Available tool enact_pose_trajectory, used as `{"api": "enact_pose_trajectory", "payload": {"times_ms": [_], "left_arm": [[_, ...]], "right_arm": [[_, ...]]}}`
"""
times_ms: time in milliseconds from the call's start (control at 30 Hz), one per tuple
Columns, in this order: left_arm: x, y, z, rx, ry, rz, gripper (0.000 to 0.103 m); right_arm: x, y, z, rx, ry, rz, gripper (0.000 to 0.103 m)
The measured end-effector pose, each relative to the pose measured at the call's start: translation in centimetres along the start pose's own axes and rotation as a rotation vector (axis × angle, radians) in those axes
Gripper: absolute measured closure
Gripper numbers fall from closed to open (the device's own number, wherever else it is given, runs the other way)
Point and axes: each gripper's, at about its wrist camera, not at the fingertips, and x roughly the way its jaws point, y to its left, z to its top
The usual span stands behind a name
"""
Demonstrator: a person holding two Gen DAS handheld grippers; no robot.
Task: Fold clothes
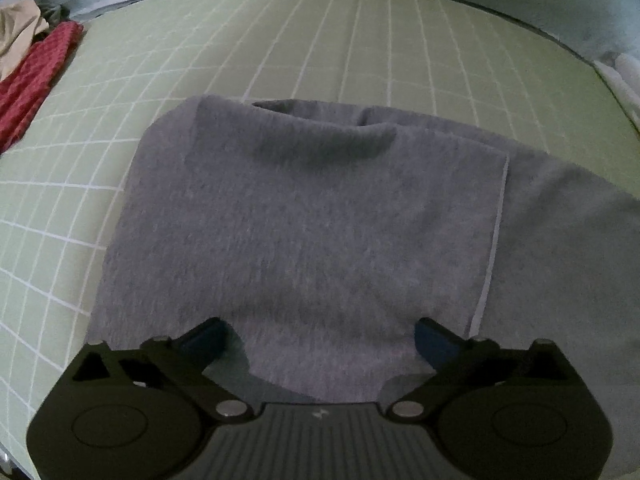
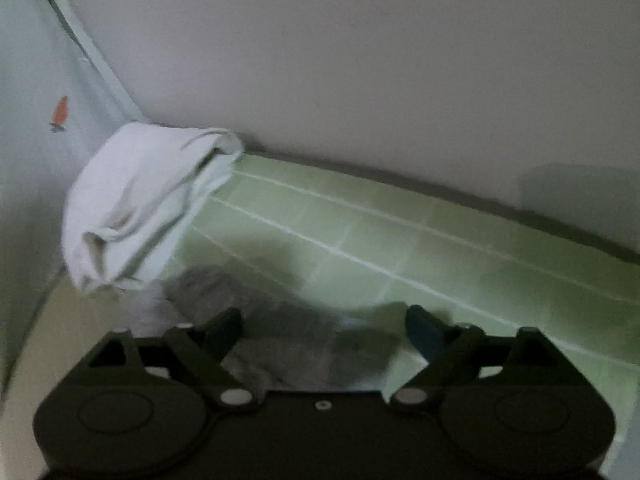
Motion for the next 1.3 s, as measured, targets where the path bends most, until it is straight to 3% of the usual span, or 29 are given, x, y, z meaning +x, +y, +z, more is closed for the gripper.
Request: {"api": "enact_pose_trajectory", "payload": {"times_ms": [200, 267, 300, 333, 400, 467, 533, 733, 1033, 1167, 1267, 1300], "left_arm": [[0.3, 0.8, 0.2, 0.013, -0.014, -0.006, 0.0], [0.3, 0.9, 0.4, 0.015, -0.022, -0.006, 0.0], [0.4, 0.9, 0.4, 0.015, -0.025, -0.005, 0.0], [0.4, 0.9, 0.3, 0.015, -0.028, -0.005, 0.0], [0.5, 0.9, 0.6, 0.018, -0.032, -0.007, 0.0], [0.6, 1.1, 0.7, 0.023, -0.036, -0.01, 0.0], [0.9, 1.1, 0.4, 0.026, -0.04, -0.012, 0.0], [1.5, 1.2, 1.3, 0.054, -0.04, -0.021, 0.0], [2.3, 1.1, 2.8, 0.101, -0.059, -0.035, 0.0], [2.3, 0.8, 2.5, 0.112, -0.077, -0.038, 0.0], [1.2, 1.2, 0.9, 0.115, -0.089, -0.04, 0.0], [0.9, 1.3, 0.4, 0.115, -0.093, -0.041, 0.0]], "right_arm": [[-0.5, -0.5, -0.5, 0.103, 0.052, 0.105, 0.02], [-0.4, -1.7, -1.0, 0.217, 0.1, 0.167, 0.034], [-0.3, -2.3, -1.2, 0.274, 0.123, 0.197, 0.067], [-0.3, -2.8, -1.4, 0.331, 0.147, 0.228, 0.079], [-0.3, -4.3, -2.3, 0.505, 0.169, 0.324, 0.086], [-0.3, -5.5, -3.8, 0.725, 0.151, 0.491, 0.089], [-0.7, -5.2, -4.9, 0.829, 0.136, 0.602, 0.09], [-2.0, 0.1, -7.0, 0.791, 0.228, 0.778, 0.09], [-3.2, 11.6, -13.1, 0.553, 0.54, 0.919, 0.091], [-4.0, 15.7, -16.8, 0.394, 0.696, 0.919, 0.091], [-3.9, 17.6, -19.3, 0.24, 0.768, 0.808, 0.084], [-3.7, 17.7, -20.0, 0.234, 0.791, 0.769, 0.076]]}}
